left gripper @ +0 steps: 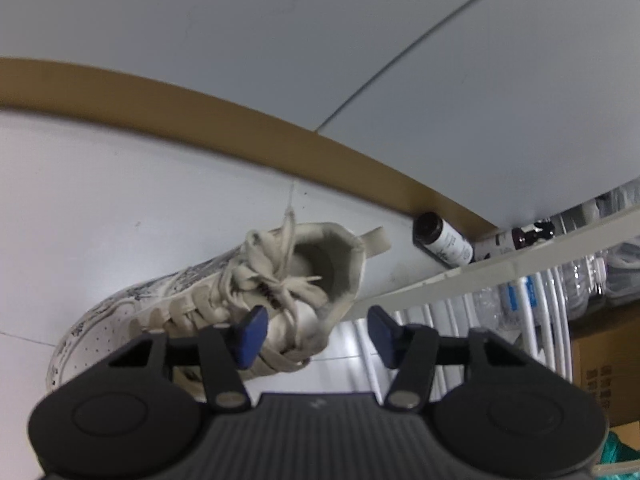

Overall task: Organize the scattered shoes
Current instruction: 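Grasp the plain white sneaker by its heel collar with the left gripper, then lift and carry the white sneaker with the left gripper toward the patterned sneaker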

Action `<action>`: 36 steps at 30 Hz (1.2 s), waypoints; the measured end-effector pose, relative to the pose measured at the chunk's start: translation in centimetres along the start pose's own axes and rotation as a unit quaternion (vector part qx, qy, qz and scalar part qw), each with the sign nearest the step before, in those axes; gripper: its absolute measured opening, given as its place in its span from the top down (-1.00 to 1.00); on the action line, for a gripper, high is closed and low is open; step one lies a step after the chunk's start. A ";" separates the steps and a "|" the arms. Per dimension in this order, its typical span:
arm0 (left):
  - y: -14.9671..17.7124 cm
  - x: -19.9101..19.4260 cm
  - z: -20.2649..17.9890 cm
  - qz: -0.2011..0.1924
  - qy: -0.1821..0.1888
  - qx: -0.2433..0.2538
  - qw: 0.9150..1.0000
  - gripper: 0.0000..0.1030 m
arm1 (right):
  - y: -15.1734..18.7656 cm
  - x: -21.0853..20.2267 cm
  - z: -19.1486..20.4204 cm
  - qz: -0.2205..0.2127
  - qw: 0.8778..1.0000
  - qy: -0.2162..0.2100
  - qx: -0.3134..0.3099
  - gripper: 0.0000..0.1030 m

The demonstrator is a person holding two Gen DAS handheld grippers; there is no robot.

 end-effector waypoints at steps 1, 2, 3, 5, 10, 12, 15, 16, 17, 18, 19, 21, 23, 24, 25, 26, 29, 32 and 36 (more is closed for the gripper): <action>-0.1 0.2 0.3 -0.002 0.001 -0.008 1.000 -0.09 | 0.0 0.1 -0.1 0.001 1.000 0.001 0.001 -0.57; -0.2 0.4 0.5 -0.005 0.002 -0.016 1.000 -0.09 | 0.1 0.1 -0.2 0.003 1.000 0.004 0.002 -0.57; -0.4 0.6 0.8 -0.010 0.007 -0.027 1.000 -0.09 | 0.1 0.1 -0.3 0.004 1.000 0.007 0.000 -0.57; -0.9 1.1 1.1 -0.029 0.014 -0.038 0.999 -0.09 | 0.2 0.0 -0.3 0.006 1.000 0.009 -0.004 -0.57; -1.3 2.5 0.7 -0.037 0.022 -0.051 0.998 0.01 | 0.9 -0.1 -0.7 0.018 1.000 0.018 -0.013 -0.57; -1.1 3.1 0.7 -0.039 0.021 -0.057 0.997 0.12 | 1.4 0.1 -1.3 0.027 0.999 0.025 -0.009 -0.57; -1.2 3.4 1.3 -0.040 0.004 -0.068 0.997 0.67 | 1.5 0.4 -1.4 0.031 0.999 0.027 -0.006 -0.57; -1.3 3.3 1.6 -0.041 -0.001 -0.071 0.997 0.71 | 1.4 0.4 -1.3 0.031 0.999 0.026 -0.007 -0.57; -1.4 3.2 1.7 -0.043 -0.003 -0.070 0.997 0.76 | 1.2 0.3 -1.2 0.028 0.999 0.025 -0.009 -0.57; -1.6 2.8 1.5 -0.045 0.000 -0.057 0.997 0.78 | 1.1 0.3 -1.0 0.024 0.999 0.024 -0.010 -0.57; -1.7 2.4 1.2 -0.046 -0.002 -0.038 0.998 0.78 | 0.9 0.3 -0.8 0.019 0.999 0.024 -0.007 -0.57; -1.9 1.3 0.4 -0.052 0.002 -0.009 0.999 0.81 | 0.7 0.4 -0.6 0.014 1.000 0.022 0.001 -0.57; -2.6 -0.2 -0.5 -0.062 0.016 -0.001 0.998 0.82 | 0.7 0.6 0.0 0.012 1.000 0.014 0.005 -0.57; -2.9 -1.1 -1.0 -0.066 0.014 0.010 0.998 0.82 | 0.6 0.8 0.6 0.011 1.000 0.009 0.003 -0.57; -3.2 -1.8 -1.5 -0.068 0.011 0.019 0.997 0.82 | 0.6 0.9 1.1 0.010 1.000 0.005 0.002 -0.57; -3.3 -2.1 -1.5 -0.068 0.007 0.019 0.998 0.82 | 0.5 1.0 1.5 0.008 1.000 0.001 0.001 -0.57; -3.6 -3.8 -1.5 -0.074 0.008 0.021 0.997 0.82 | 0.1 1.0 2.9 0.000 1.000 -0.010 0.000 -0.57; -4.3 -5.6 -1.0 -0.084 0.010 0.022 0.996 0.82 | -0.2 0.9 3.8 -0.008 1.000 -0.014 -0.001 -0.57; -5.9 -8.7 -0.1 -0.100 0.014 0.024 0.995 0.82 | -0.5 0.9 5.0 -0.015 1.000 -0.019 0.000 -0.57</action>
Point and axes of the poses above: each gripper's, at about its wrist camera, not at the fingertips, and x roughly the way its jaws point, z to its left, y to its underside, the point moved 8 cm from there along x, roughly the way its jaws point, and after that the axes turned 10 degrees about -y, right-handed, at the moved point
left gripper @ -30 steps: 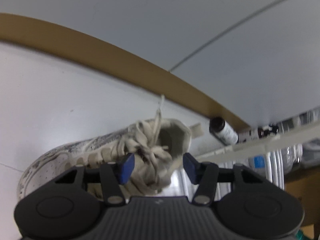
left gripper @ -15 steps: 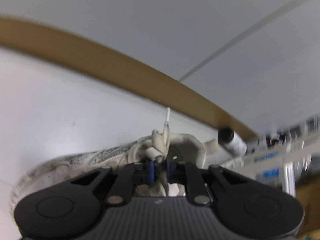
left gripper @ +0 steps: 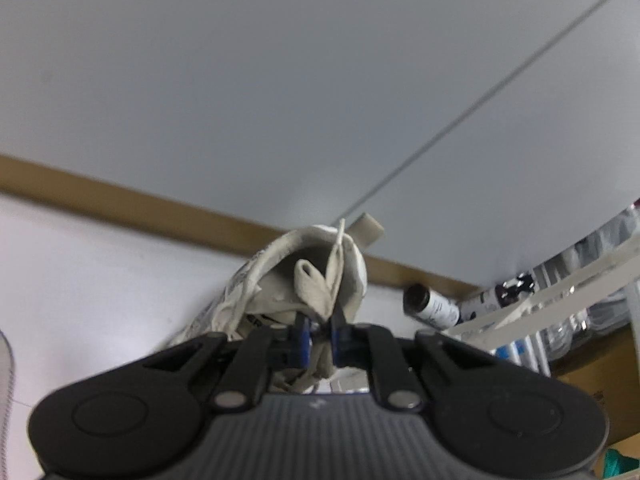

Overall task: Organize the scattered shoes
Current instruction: 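Lift and carry the white sneaker with the left gripper toward the patterned sneaker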

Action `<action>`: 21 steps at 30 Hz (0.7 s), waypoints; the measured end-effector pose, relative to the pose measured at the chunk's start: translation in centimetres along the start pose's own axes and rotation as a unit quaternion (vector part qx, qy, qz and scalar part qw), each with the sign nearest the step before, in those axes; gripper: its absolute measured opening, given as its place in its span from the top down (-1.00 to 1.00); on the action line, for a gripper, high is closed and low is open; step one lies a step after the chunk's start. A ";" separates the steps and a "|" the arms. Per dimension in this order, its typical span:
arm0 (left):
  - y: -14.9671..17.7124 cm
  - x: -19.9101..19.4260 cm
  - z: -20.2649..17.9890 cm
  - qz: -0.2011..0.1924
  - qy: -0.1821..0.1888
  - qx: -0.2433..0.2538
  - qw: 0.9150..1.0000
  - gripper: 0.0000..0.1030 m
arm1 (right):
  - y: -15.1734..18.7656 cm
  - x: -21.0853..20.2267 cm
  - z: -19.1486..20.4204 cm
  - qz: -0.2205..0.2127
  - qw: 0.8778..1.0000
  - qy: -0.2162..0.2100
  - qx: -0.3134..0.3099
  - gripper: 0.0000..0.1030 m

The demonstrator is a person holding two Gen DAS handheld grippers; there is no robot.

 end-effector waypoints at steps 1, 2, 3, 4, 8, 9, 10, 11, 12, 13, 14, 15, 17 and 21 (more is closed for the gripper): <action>-0.6 -0.8 0.2 -0.004 0.002 0.002 1.000 0.82 | -0.1 0.0 0.4 -0.002 1.000 -0.002 -0.002 -0.57; -1.4 -2.1 0.6 -0.008 0.004 0.006 1.000 0.82 | 0.0 0.1 0.6 -0.002 1.000 -0.002 -0.002 -0.57; -1.9 -2.9 0.8 -0.011 0.006 0.009 1.000 0.82 | -0.1 0.2 0.9 -0.003 1.000 -0.003 -0.002 -0.57; -2.3 -3.7 1.0 -0.014 0.007 0.011 1.000 0.82 | -0.1 0.3 1.2 -0.003 1.000 -0.005 -0.002 -0.57; -4.0 -7.1 1.9 -0.023 0.012 0.022 0.999 0.82 | -0.2 0.9 3.3 -0.005 1.000 -0.014 -0.006 -0.57; -4.5 -8.1 2.3 -0.025 0.012 0.026 0.999 0.82 | -0.2 1.1 4.0 -0.005 1.000 -0.018 -0.009 -0.57; -4.8 -8.8 2.6 -0.026 0.013 0.027 0.999 0.82 | -0.3 1.2 4.4 -0.005 1.000 -0.020 -0.011 -0.57; -5.2 -10.0 3.2 -0.027 0.015 0.027 0.999 0.82 | -0.3 1.2 4.8 -0.006 1.000 -0.021 -0.013 -0.57; -5.6 -11.2 3.8 -0.028 0.017 0.023 0.999 0.82 | -0.3 1.3 5.6 -0.006 1.000 -0.025 -0.017 -0.57; -6.1 -12.6 4.6 -0.030 0.020 0.022 0.999 0.82 | -0.4 1.3 6.0 -0.006 0.999 -0.027 -0.020 -0.57; -6.7 -14.6 5.6 -0.036 0.022 0.030 0.999 0.82 | -0.4 1.4 6.3 -0.006 0.999 -0.028 -0.022 -0.57; -7.0 -15.6 6.2 -0.039 0.022 0.035 0.998 0.82 | -0.3 1.5 6.9 -0.004 0.999 -0.029 -0.026 -0.57; -7.8 -18.0 8.0 -0.044 0.023 0.038 0.998 0.82 | -0.2 1.6 7.5 0.000 0.999 -0.029 -0.032 -0.57; -8.9 -22.8 12.9 -0.051 0.014 0.051 0.997 0.82 | 0.0 2.0 9.0 0.009 0.999 -0.026 -0.045 -0.57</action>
Point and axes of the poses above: each gripper's, at about its wrist camera, not at the fingertips, and x roughly the way its jaws point, z to its left, y to its underside, the point moved 8 cm from there along x, roughly the way its jaws point, and after that the axes turned 10 degrees about -y, right-handed, at the moved point
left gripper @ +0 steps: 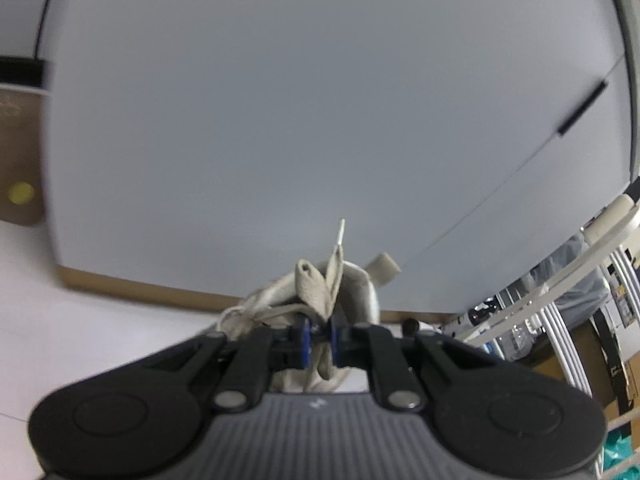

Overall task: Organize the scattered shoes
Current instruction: 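Lift and carry the white sneaker with the left gripper toward the patterned sneaker, then lower the white sneaker beside the patterned sneaker and open the left gripper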

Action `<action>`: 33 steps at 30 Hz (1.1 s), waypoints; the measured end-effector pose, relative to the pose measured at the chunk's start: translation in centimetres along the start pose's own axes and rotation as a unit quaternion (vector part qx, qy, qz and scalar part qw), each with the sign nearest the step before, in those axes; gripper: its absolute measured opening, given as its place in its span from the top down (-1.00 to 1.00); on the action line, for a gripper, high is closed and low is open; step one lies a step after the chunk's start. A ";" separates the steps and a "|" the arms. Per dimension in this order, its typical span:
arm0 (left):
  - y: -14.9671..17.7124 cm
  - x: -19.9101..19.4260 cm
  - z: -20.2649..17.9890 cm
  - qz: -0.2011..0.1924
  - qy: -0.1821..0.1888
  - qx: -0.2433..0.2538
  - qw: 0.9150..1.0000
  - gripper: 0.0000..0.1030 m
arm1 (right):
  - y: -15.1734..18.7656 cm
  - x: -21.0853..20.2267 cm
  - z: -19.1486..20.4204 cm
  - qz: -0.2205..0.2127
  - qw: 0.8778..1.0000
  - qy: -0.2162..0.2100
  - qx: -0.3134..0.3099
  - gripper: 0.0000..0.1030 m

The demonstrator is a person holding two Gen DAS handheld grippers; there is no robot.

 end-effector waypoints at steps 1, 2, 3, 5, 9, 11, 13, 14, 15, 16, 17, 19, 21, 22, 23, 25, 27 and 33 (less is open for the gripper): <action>0.0 -0.6 0.6 -0.001 0.000 0.008 1.000 0.82 | 0.0 0.1 0.2 0.001 1.000 0.001 -0.002 -0.57; 0.0 -1.4 1.4 -0.002 -0.001 0.015 1.000 0.82 | 0.0 0.2 0.6 0.003 1.000 0.001 -0.007 -0.57; 0.2 -2.5 2.8 -0.002 -0.001 0.019 1.000 0.82 | 0.0 0.4 1.1 0.006 1.000 0.001 -0.012 -0.57; 0.4 -3.6 4.7 -0.001 -0.004 0.018 1.000 0.82 | 0.1 0.7 2.1 0.011 1.000 0.005 -0.028 -0.57; 1.5 -5.9 8.9 0.000 -0.013 0.010 1.000 0.82 | 0.1 1.2 3.9 0.020 0.999 0.006 -0.048 -0.57; 2.0 -6.8 10.9 0.003 -0.015 0.000 1.000 0.82 | 0.1 1.3 4.6 0.022 0.998 0.006 -0.057 -0.57; 2.6 -7.5 12.7 0.005 -0.017 -0.010 1.000 0.82 | 0.0 1.5 5.4 0.024 0.997 0.007 -0.067 -0.57; 2.9 -7.8 13.5 0.005 -0.017 -0.014 1.000 0.82 | -0.1 1.6 5.9 0.026 0.997 0.006 -0.071 -0.57; 3.2 -8.0 14.3 0.006 -0.016 -0.020 1.000 0.82 | -0.2 1.7 6.3 0.027 0.997 0.006 -0.074 -0.57; 3.6 -8.4 15.3 0.006 -0.016 -0.026 1.000 0.82 | -0.2 1.7 6.7 0.027 0.997 0.006 -0.078 -0.57; 4.2 -8.8 16.4 0.007 -0.016 -0.030 0.999 0.82 | -0.3 1.8 7.1 0.028 0.996 0.005 -0.081 -0.57; 6.0 -10.0 19.4 0.010 -0.018 -0.034 0.999 0.82 | -0.3 2.0 8.0 0.034 0.996 0.001 -0.088 -0.57; 7.8 -10.8 21.8 0.017 -0.020 -0.038 0.999 0.82 | -0.1 2.1 8.7 0.040 0.995 -0.006 -0.089 -0.57; 8.2 -10.7 22.2 0.019 -0.020 -0.040 0.999 0.82 | 0.0 2.2 9.1 0.044 0.995 -0.011 -0.090 -0.57; 8.6 -10.2 22.9 0.023 -0.021 -0.043 0.999 0.82 | 0.1 2.2 9.4 0.046 0.994 -0.013 -0.094 -0.57; 9.1 -9.6 23.6 0.029 -0.020 -0.049 0.998 0.82 | 0.5 2.4 9.9 0.052 0.993 -0.012 -0.105 -0.57; 10.2 -9.6 24.7 0.036 -0.018 -0.053 0.998 0.82 | 0.9 2.7 10.3 0.061 0.992 -0.013 -0.113 -0.57; 13.6 -7.4 26.4 0.060 -0.016 -0.060 0.996 0.82 | 1.8 3.4 10.6 0.080 0.989 -0.010 -0.122 -0.57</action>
Point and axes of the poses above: each gripper's, at about its wrist camera, not at the fingertips, and x roughly the way its jaws point, z to its left, y to its underside, the point moved 8 cm from there along x, roughly the way its jaws point, and after that the axes turned 10 degrees about -y, right-handed, at the moved point
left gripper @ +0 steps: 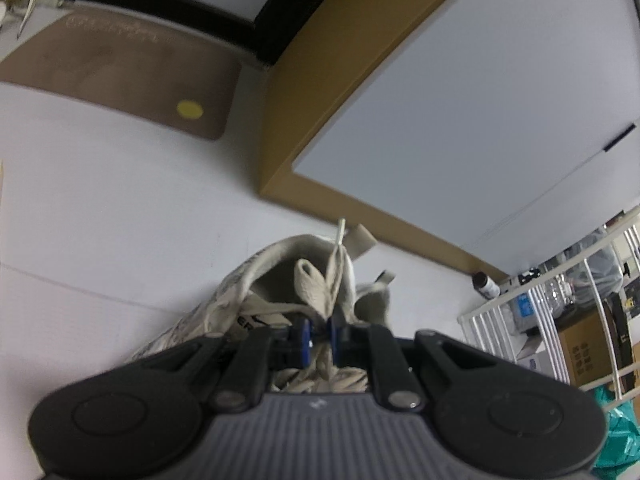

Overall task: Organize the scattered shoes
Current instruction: 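Lower the white sneaker beside the patterned sneaker and open the left gripper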

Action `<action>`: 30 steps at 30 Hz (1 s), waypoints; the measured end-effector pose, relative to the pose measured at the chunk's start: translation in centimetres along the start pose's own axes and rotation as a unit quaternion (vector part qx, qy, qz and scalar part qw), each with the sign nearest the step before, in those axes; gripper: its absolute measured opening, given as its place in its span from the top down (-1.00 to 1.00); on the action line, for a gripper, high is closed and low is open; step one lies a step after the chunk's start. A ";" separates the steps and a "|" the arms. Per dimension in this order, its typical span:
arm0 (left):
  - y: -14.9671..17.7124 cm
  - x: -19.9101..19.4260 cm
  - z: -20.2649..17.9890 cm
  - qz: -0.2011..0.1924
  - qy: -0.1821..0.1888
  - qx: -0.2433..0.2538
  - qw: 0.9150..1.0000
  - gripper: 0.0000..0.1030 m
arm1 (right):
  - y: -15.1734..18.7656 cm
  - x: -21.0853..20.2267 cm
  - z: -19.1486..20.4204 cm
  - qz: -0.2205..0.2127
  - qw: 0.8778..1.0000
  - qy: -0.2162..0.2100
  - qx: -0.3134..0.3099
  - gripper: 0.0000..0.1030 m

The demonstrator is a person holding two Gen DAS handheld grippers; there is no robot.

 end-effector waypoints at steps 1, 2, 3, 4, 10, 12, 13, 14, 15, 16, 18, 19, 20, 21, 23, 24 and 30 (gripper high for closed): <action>0.3 0.5 0.2 0.004 0.001 -0.002 1.000 0.82 | 0.1 0.1 0.0 0.003 1.000 0.000 -0.001 -0.57; 0.7 1.0 0.4 0.008 0.001 -0.003 1.000 0.82 | 0.2 0.3 0.0 0.005 1.000 0.001 -0.001 -0.57; 1.0 1.6 0.7 0.012 0.001 -0.003 1.000 0.82 | 0.3 0.5 0.0 0.008 1.000 0.001 -0.001 -0.57; 1.3 2.1 1.0 0.016 0.001 -0.004 1.000 0.82 | 0.4 0.6 0.0 0.009 1.000 0.001 -0.001 -0.57; 2.9 3.0 1.2 0.038 -0.001 0.003 0.999 0.82 | 0.8 0.9 0.1 0.015 1.000 -0.002 0.000 -0.57; 3.2 3.8 1.5 0.045 -0.003 0.008 0.999 0.82 | 1.0 0.9 0.1 0.017 1.000 -0.004 0.000 -0.57; 3.1 4.4 1.7 0.047 -0.004 0.009 0.999 0.82 | 1.1 0.9 0.2 0.018 1.000 -0.005 -0.001 -0.57; 3.2 4.8 1.9 0.049 -0.005 0.010 0.999 0.82 | 1.1 0.9 0.2 0.019 1.000 -0.006 -0.001 -0.57; 3.4 4.7 2.0 0.052 -0.006 0.013 0.999 0.82 | 1.2 0.9 0.2 0.020 1.000 -0.007 -0.001 -0.57; 3.7 4.6 2.1 0.055 -0.008 0.015 0.998 0.82 | 1.3 0.8 0.2 0.019 1.000 -0.008 0.000 -0.57; 4.0 4.8 2.1 0.060 -0.008 0.017 0.998 0.82 | 1.4 0.8 0.2 0.019 1.000 -0.009 0.001 -0.57; 4.2 5.0 2.0 0.064 -0.009 0.018 0.998 0.82 | 1.4 0.7 0.2 0.019 1.000 -0.010 0.002 -0.57; 4.5 5.2 2.1 0.067 -0.010 0.018 0.998 0.82 | 1.5 0.7 0.1 0.019 1.000 -0.012 0.004 -0.57; 4.8 5.3 2.1 0.069 -0.011 0.019 0.997 0.81 | 1.6 0.7 0.0 0.020 1.000 -0.012 0.006 -0.57; 5.4 6.1 2.3 0.079 -0.019 0.013 0.997 0.78 | 1.7 0.8 -0.1 0.022 1.000 -0.013 0.011 -0.57; 5.8 6.5 2.4 0.085 -0.029 0.006 0.996 0.75 | 1.8 0.9 -0.1 0.024 1.000 -0.014 0.015 -0.57; 7.3 7.1 2.1 0.091 -0.083 -0.014 0.992 0.50 | 1.4 0.6 -0.1 0.025 0.999 -0.020 0.018 -0.57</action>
Point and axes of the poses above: each gripper's, at about its wrist camera, not at the fingertips, and x roughly the way its jaws point, z to its left, y to its underside, the point moved 8 cm from there along x, roughly the way its jaws point, and after that the axes turned 10 degrees about -y, right-handed, at the moved point
